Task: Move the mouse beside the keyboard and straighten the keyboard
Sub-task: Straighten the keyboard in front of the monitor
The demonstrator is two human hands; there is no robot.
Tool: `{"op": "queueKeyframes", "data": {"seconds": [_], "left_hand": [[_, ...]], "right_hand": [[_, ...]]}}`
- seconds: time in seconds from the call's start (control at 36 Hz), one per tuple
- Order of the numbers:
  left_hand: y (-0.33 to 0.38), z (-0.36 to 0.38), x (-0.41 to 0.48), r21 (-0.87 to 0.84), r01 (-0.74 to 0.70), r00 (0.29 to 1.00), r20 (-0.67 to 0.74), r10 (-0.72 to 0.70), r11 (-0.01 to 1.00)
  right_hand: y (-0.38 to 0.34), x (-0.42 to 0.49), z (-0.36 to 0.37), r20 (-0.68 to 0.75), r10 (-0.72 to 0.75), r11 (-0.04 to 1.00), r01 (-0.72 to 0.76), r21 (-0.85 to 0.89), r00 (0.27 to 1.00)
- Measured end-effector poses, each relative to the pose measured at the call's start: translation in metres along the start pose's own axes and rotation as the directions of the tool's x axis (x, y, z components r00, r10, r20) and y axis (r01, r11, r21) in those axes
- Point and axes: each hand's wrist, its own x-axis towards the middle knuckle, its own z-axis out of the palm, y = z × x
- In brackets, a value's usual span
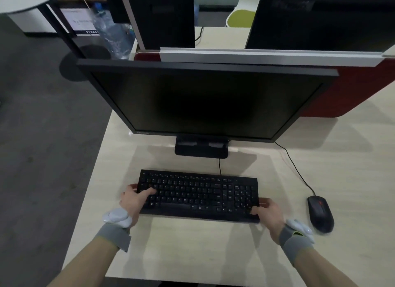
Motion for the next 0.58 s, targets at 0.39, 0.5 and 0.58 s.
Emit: {"op": "queueKeyframes", "data": {"seconds": [0.39,0.5,0.58], "left_hand": [[-0.017,-0.016,0.023,0.047,-0.035,0.979,0.204,0.025,0.998],[-0.019,-0.017,0.025,-0.037,-0.006,0.965,0.261,0.015,0.999],[-0.019,-0.017,0.024,-0.064,0.002,0.961,0.277,0.015,0.998]], "right_hand": [[0.003,-0.014,0.007,0.020,0.036,0.976,-0.040,0.214,0.999],[-0.001,-0.020,0.008,0.017,0.033,0.974,-0.036,0.224,0.999],[-0.002,-0.020,0.011,0.005,0.029,0.976,-0.030,0.216,1.000]]}}
